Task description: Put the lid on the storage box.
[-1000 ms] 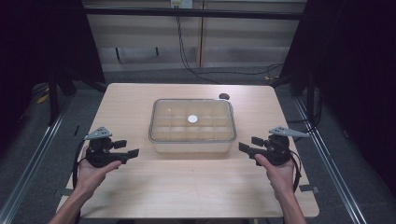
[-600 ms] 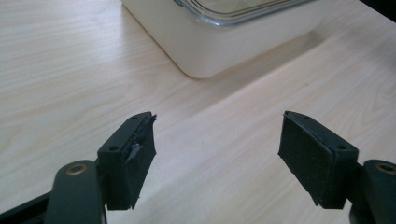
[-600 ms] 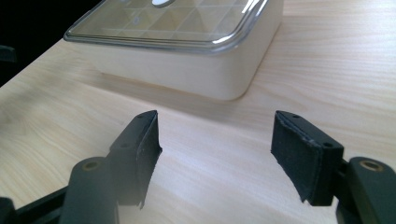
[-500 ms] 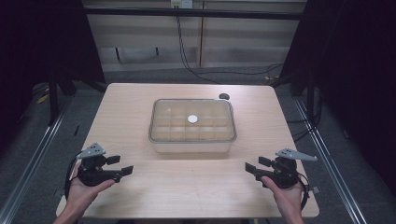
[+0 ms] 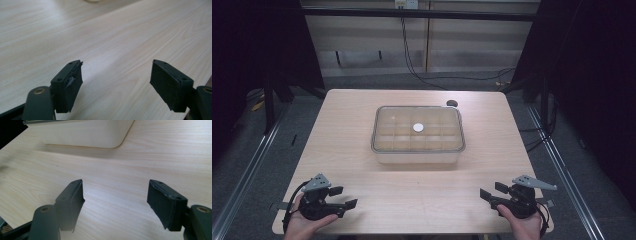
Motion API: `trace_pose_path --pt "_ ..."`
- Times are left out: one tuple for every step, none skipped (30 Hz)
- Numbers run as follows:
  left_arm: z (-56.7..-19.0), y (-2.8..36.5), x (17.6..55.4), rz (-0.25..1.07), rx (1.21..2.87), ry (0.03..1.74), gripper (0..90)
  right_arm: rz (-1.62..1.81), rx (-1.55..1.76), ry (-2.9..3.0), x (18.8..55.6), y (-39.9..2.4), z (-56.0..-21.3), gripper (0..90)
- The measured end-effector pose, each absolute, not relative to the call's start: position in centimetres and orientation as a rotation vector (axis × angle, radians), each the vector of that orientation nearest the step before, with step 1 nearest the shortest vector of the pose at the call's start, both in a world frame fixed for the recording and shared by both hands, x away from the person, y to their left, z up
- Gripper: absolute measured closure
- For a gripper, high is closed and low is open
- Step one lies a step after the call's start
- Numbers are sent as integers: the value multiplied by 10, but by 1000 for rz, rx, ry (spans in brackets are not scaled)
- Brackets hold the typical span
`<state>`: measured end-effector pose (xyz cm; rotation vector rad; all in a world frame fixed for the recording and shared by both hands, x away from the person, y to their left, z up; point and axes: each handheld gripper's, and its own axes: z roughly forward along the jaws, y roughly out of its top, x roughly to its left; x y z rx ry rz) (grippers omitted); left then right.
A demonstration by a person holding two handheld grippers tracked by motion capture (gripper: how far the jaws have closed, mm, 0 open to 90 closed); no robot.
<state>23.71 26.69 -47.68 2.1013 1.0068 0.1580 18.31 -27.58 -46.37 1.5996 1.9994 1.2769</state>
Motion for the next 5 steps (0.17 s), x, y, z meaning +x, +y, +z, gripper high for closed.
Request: trace_pose_path --pt "-477 267 237 158 2101 1007 259 1277 1600 1999 183 -276 -464 289" --pt "-477 271 239 186 2095 1025 259 1271 1598 1998 183 -276 -466 284" --pt "-477 271 239 186 2095 1025 252 1271 1598 1998 183 -276 -466 284" --pt "-478 274 241 175 2083 1039 249 1257 1587 2008 184 -276 -469 274" --pt "-478 275 241 171 2077 1044 250 1251 1587 2013 185 -276 -470 273"
